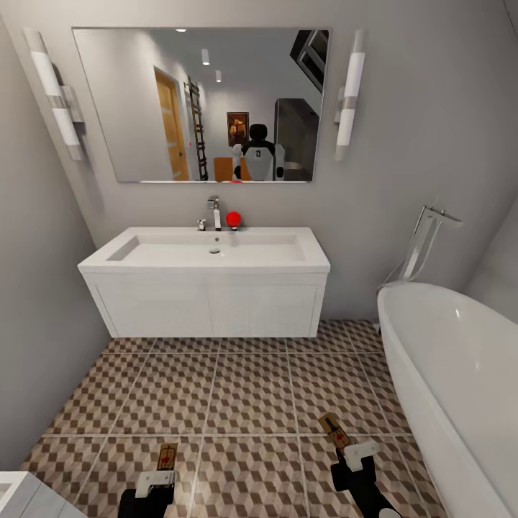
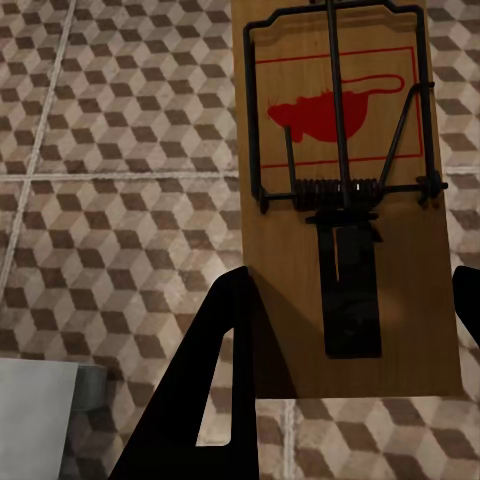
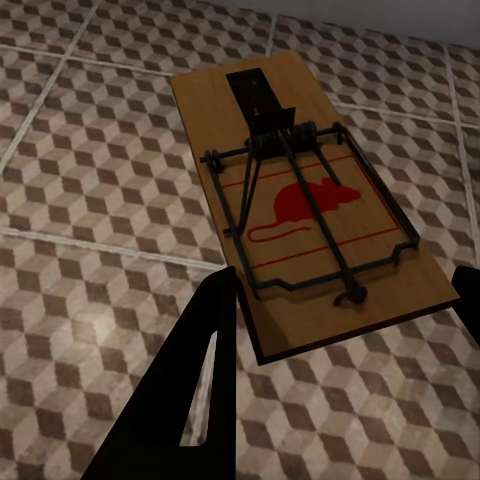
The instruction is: Take the four mousetraps from the cabinet in the bathroom and place them on the bathroom floor. Make sure all four end up on the same floor surface, and ensure that at least two of them are either under or directly next to the same bathroom sink.
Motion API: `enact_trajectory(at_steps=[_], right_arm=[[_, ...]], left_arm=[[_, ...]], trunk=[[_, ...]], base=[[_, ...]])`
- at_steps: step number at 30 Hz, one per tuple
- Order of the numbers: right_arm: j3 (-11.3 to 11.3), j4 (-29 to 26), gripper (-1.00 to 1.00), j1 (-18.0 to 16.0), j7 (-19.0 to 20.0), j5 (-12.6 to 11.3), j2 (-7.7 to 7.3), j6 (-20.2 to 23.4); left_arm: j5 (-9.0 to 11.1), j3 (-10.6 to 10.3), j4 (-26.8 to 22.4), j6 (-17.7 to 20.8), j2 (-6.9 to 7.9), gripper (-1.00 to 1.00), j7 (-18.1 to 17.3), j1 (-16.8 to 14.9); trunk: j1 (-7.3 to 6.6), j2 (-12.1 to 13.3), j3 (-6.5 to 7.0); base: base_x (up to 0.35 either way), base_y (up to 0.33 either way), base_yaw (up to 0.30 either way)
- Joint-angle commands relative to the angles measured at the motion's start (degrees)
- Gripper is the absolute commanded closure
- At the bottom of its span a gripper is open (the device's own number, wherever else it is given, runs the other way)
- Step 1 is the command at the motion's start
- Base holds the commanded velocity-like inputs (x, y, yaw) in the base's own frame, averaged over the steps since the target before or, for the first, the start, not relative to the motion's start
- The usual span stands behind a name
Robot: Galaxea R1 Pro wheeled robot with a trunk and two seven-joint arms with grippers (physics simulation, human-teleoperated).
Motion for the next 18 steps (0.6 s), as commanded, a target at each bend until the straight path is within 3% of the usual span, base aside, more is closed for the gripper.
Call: enact_trajectory(at_steps=[1, 10, 18], right_arm=[[0.1, 0.0, 1.00, 0.0, 0.0, 0.2, -0.04, -0.1], [0.1, 0.0, 1.00, 0.0, 0.0, 0.2, -0.04, -0.1], [0.1, 0.0, 1.00, 0.0, 0.0, 0.2, -0.04, -0.1]], left_arm=[[-0.3, -0.3, 0.1, -0.2, -0.03, 1.00, 0.5, 0.0], [-0.3, -0.3, 0.1, -0.2, -0.04, 1.00, 0.5, 0.0], [-0.3, -0.3, 0.1, -0.2, -0.04, 1.00, 0.5, 0.0]], trunk=[[0.00, 0.0, -0.05], [0.00, 0.0, -0.05], [0.00, 0.0, -0.05]], base=[[0.000, 0.000, 0.000], [0.005, 0.000, 0.000], [0.160, 0.000, 0.000]])
